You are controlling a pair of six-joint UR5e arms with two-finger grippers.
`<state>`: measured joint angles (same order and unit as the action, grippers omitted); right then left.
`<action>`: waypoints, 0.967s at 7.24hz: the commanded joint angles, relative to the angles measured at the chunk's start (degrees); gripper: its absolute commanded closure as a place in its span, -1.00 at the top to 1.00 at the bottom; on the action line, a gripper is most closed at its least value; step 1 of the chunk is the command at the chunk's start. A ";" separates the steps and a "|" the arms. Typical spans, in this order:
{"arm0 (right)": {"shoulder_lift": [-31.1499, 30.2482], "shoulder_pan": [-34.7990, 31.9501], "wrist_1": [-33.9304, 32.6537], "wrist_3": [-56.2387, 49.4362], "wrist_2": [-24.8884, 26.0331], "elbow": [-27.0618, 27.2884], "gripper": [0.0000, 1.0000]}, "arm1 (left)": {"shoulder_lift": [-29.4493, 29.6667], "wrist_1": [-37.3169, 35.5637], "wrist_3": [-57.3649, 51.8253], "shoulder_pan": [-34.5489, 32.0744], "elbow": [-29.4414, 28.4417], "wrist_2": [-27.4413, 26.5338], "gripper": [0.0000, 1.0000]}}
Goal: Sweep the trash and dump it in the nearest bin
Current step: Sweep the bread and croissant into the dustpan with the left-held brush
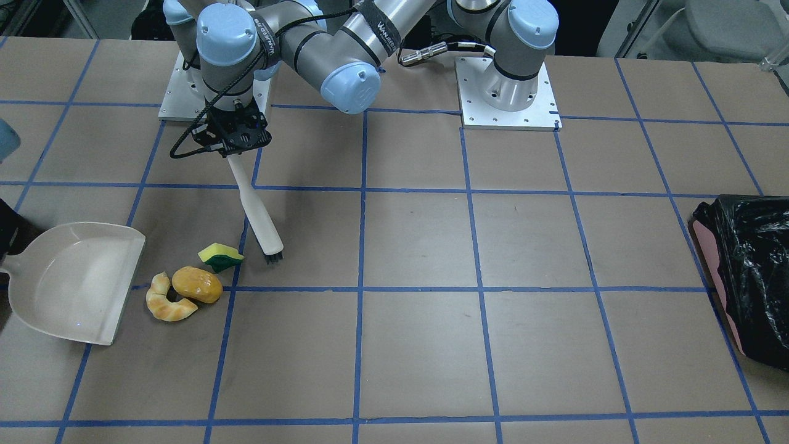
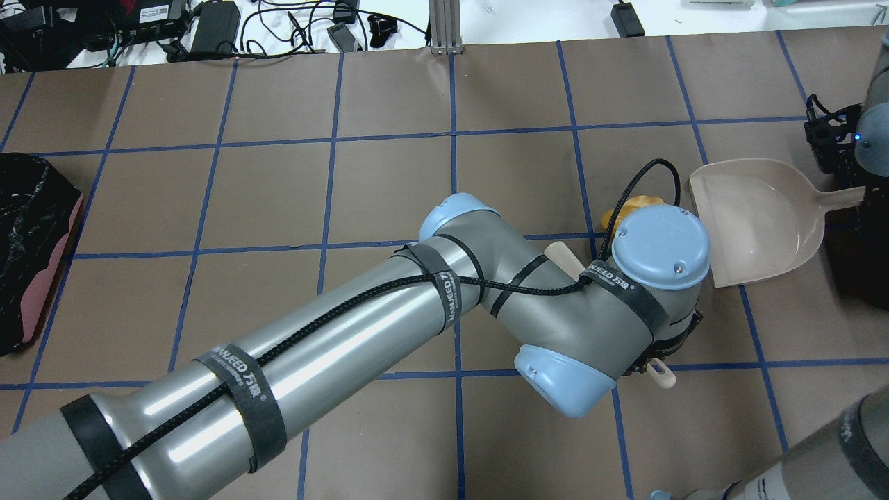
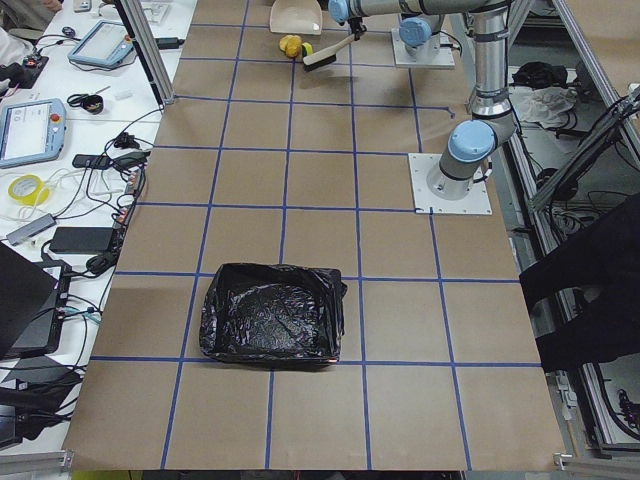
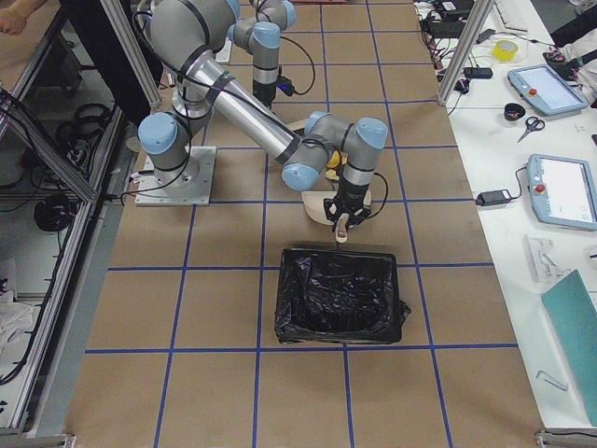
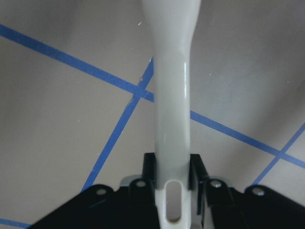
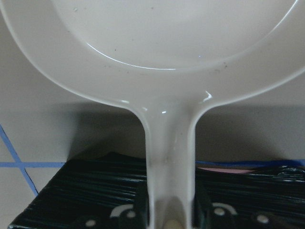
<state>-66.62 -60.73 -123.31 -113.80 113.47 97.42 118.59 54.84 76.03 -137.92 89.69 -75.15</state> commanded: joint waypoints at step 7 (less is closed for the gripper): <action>0.08 -0.09 0.09 -1.68 0.00 -0.04 -1.00 | 7.95 -1.05 -15.09 -0.07 -7.58 -3.77 -1.00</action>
<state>-66.59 -60.79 -123.26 -114.99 113.50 97.34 124.62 53.79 64.12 -137.99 83.97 -77.51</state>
